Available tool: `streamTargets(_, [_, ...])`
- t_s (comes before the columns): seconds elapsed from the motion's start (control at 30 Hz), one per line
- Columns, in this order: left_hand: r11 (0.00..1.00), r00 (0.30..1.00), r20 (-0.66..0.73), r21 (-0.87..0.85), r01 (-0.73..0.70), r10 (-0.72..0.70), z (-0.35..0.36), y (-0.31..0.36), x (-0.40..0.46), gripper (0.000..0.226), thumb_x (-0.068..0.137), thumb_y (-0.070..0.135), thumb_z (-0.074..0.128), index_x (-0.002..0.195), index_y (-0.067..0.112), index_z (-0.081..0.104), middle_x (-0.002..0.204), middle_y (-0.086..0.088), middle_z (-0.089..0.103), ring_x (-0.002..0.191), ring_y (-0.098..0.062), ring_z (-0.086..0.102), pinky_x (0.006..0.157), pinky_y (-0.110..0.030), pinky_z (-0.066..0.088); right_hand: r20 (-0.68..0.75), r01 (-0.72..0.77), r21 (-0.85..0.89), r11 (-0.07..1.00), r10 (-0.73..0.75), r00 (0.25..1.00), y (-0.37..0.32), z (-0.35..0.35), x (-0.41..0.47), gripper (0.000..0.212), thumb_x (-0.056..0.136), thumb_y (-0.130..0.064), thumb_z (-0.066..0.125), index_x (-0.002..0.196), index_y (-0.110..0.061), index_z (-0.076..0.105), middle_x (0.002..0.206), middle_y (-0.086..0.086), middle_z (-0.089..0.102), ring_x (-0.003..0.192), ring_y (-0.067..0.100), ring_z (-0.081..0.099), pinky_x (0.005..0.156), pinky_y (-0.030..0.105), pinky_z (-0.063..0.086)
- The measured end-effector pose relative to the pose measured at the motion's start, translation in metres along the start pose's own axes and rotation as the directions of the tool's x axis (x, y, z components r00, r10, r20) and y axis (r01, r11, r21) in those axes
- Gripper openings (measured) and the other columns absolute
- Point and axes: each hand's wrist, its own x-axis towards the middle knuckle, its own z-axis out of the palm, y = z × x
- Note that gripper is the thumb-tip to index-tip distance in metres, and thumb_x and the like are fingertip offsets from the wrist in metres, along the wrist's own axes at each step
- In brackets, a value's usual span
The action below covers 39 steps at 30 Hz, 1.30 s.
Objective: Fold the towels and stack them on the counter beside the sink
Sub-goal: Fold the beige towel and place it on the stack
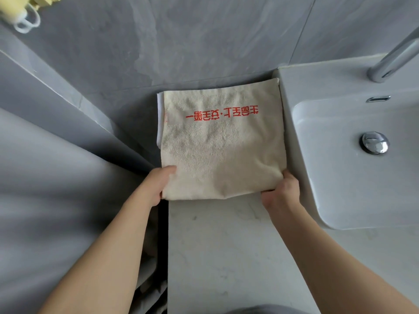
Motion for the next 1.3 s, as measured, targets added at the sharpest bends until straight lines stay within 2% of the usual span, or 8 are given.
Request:
streamTargets(0.17, [0.9,0.998,0.004,-0.433,-0.057,0.065,-0.016,0.004,-0.012,0.016,0.095,0.013,0.06,0.108,0.006,0.065,0.103,-0.01,0.069,0.092,-0.023,0.066,0.088,-0.035,0.051,-0.153,0.044,-0.033,0.998,-0.049,0.987,-0.01,0.001,-0.02,0.035,0.086,-0.026,0.065,0.121,-0.027,0.063,0.105,-0.01,0.064,0.09,0.012,0.061,0.071,0.024,0.051])
streamTargets(0.5, [0.739,0.93,0.085,-0.635,-0.226,0.357,-0.027,0.03,-0.035,0.033,0.084,0.001,0.039,0.096,0.012,0.067,0.105,-0.011,0.071,0.101,-0.028,0.066,0.088,-0.038,0.054,0.138,0.152,0.081,0.985,-0.162,0.977,-0.025,0.032,-0.053,0.024,0.094,-0.012,0.057,0.116,-0.013,0.064,0.113,0.011,0.068,0.099,0.025,0.068,0.085,0.043,0.058])
streamTargets(0.7, [0.87,0.886,-0.056,-0.166,-0.463,0.461,-0.013,0.06,-0.016,0.011,0.096,0.019,0.06,0.098,0.028,0.067,0.09,0.005,0.068,0.088,-0.013,0.061,0.075,-0.025,0.048,0.155,0.125,0.252,0.96,-0.167,0.974,-0.062,0.083,-0.05,0.027,0.094,-0.008,0.06,0.121,-0.006,0.059,0.119,0.012,0.063,0.105,0.028,0.063,0.086,0.04,0.057])
streamTargets(0.93, [0.864,0.84,-0.204,0.08,-0.497,0.503,0.006,0.109,0.028,0.021,0.094,0.04,0.053,0.091,0.019,0.055,0.091,-0.003,0.053,0.083,-0.018,0.047,0.07,-0.036,0.038,0.059,0.174,0.218,0.96,-0.191,0.98,-0.074,0.138,-0.027,0.019,0.086,0.001,0.04,0.077,-0.001,0.057,0.097,0.003,0.057,0.088,0.014,0.058,0.086,0.027,0.055])
streamTargets(1.07, [0.834,0.799,-0.239,0.168,-0.526,0.552,0.012,0.128,0.045,0.019,0.095,0.032,0.049,0.084,0.017,0.047,0.081,-0.005,0.045,0.071,-0.018,0.039,0.062,-0.034,0.034,-0.005,0.269,-0.228,0.936,-0.277,0.961,-0.073,0.163,-0.003,0.014,0.09,-0.006,0.047,0.083,-0.012,0.058,0.075,-0.001,0.054,0.059,0.012,0.049,0.073,0.016,0.054])
streamTargets(1.13, [0.844,0.814,-0.239,0.242,-0.478,0.529,0.014,0.13,0.053,0.019,0.093,0.027,0.047,0.078,0.016,0.043,0.074,-0.003,0.044,0.064,-0.017,0.039,0.058,-0.033,0.034,0.08,0.396,-0.582,0.711,-0.434,0.897,-0.073,0.164,0.013,0.007,0.091,-0.017,0.052,0.094,-0.015,0.058,0.079,-0.001,0.058,0.066,0.017,0.055,0.065,0.02,0.049])
streamTargets(1.2, [0.861,0.857,-0.202,0.309,-0.404,0.474,0.016,0.13,0.06,0.016,0.092,0.03,0.047,0.087,0.016,0.051,0.081,-0.001,0.053,0.067,-0.017,0.048,0.061,-0.033,0.041,0.314,0.521,-0.827,0.212,-0.595,0.74,-0.076,0.163,0.032,0.017,0.089,-0.023,0.049,0.097,-0.012,0.059,0.088,0.006,0.057,0.08,0.028,0.054,0.069,0.03,0.042])
streamTargets(1.3, [0.831,0.834,-0.222,0.385,-0.402,0.506,0.02,0.131,0.069,0.026,0.095,0.037,0.047,0.098,0.013,0.055,0.087,-0.001,0.055,0.069,-0.016,0.051,0.059,-0.031,0.042,0.669,0.485,-0.739,-0.467,-0.593,0.449,-0.084,0.163,0.051,0.034,0.093,-0.028,0.043,0.109,-0.002,0.06,0.108,0.018,0.056,0.1,0.038,0.052,0.083,0.04,0.04])
